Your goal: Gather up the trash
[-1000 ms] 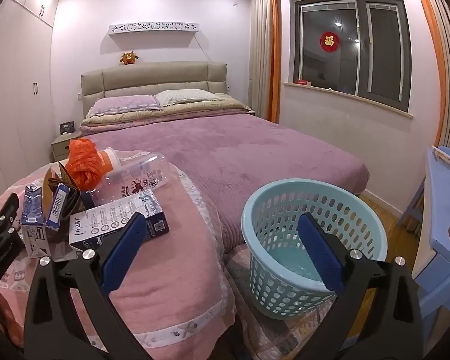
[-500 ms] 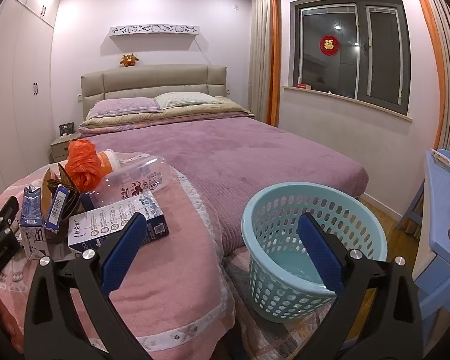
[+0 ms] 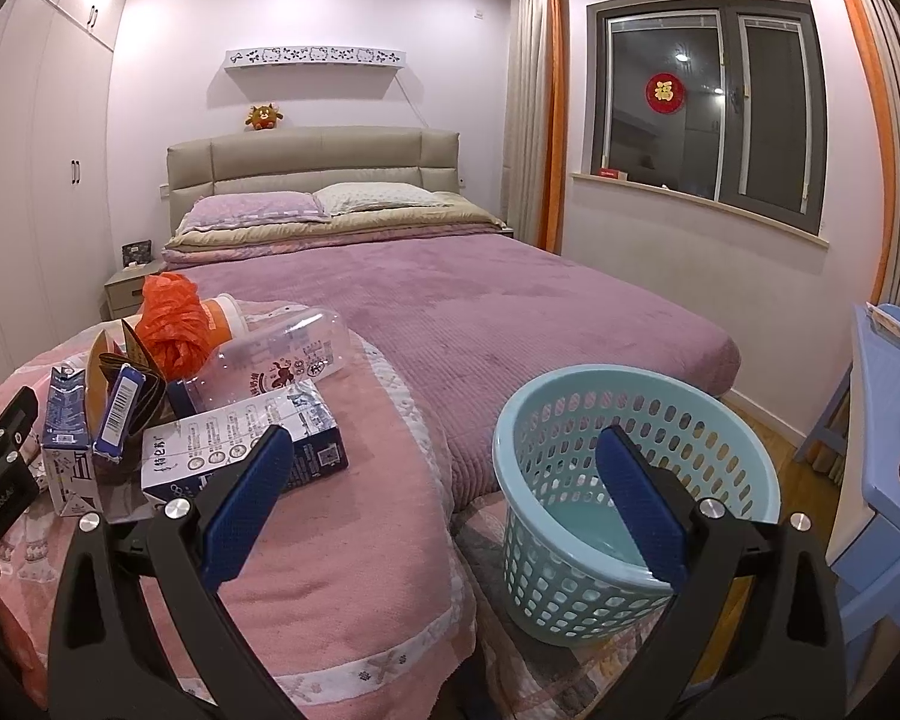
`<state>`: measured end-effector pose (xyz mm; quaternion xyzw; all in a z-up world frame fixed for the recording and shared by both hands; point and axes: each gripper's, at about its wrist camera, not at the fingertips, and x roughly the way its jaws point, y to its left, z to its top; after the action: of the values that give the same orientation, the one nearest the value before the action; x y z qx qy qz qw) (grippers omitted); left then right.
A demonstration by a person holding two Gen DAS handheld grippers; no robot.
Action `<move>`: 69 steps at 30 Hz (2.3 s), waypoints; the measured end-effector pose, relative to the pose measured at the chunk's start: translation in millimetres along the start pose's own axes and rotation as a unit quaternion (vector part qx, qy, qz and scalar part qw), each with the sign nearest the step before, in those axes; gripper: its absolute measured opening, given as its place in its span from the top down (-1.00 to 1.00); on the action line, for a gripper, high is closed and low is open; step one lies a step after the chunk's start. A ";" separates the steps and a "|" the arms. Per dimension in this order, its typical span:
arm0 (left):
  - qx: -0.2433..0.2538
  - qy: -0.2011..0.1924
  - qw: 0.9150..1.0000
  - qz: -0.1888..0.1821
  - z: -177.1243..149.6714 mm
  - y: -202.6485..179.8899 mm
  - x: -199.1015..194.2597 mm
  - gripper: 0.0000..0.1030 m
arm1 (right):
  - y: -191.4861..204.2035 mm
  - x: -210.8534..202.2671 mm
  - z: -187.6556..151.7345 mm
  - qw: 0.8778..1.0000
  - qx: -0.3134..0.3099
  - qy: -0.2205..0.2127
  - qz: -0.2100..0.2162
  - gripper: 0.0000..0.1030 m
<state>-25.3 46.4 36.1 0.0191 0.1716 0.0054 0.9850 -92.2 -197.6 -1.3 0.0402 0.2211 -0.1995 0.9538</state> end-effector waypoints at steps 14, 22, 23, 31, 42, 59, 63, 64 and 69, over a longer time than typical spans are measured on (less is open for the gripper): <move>0.006 -0.003 1.000 0.005 -14.8 -12.1 -2.4 -0.86 | 1.3 2.6 -3.7 1.000 -0.008 0.000 -0.014 -0.86; 0.006 -0.004 1.000 0.007 -18.4 -17.3 -3.7 -0.86 | 0.2 0.9 -3.7 1.000 -0.005 -0.002 -0.007 -0.86; 0.006 -0.004 1.000 0.007 -18.2 -17.6 -3.8 -0.86 | 0.4 0.8 -3.6 1.000 -0.005 -0.002 -0.007 -0.86; -0.002 -0.010 1.000 0.006 -21.4 -18.4 -11.9 -0.86 | 1.0 -1.5 -1.3 1.000 -0.001 -0.006 -0.016 -0.86; -0.020 0.041 0.998 -0.044 -11.7 46.3 -32.1 -0.86 | 14.7 3.1 9.3 0.999 -0.005 0.015 0.039 -0.86; -0.055 0.269 0.947 -0.165 -3.6 93.8 109.2 -0.64 | 108.9 14.1 36.6 0.977 -0.071 0.062 0.190 -0.11; -0.049 0.313 0.935 -0.161 -10.5 88.4 135.9 -0.63 | 137.2 20.7 34.7 0.965 -0.089 0.084 0.232 -0.34; -0.048 0.317 0.934 -0.159 -12.1 87.5 139.3 -0.57 | 145.2 21.9 33.7 0.962 -0.096 0.087 0.240 -0.34; -0.047 0.342 0.926 -0.152 -18.2 84.3 156.3 -0.32 | 177.3 36.2 25.4 0.951 -0.119 0.116 0.259 -0.34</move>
<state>115.3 134.0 -30.6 -0.0560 0.4982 -0.1299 0.8554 18.5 -52.3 3.6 0.0056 0.3344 0.0884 0.9383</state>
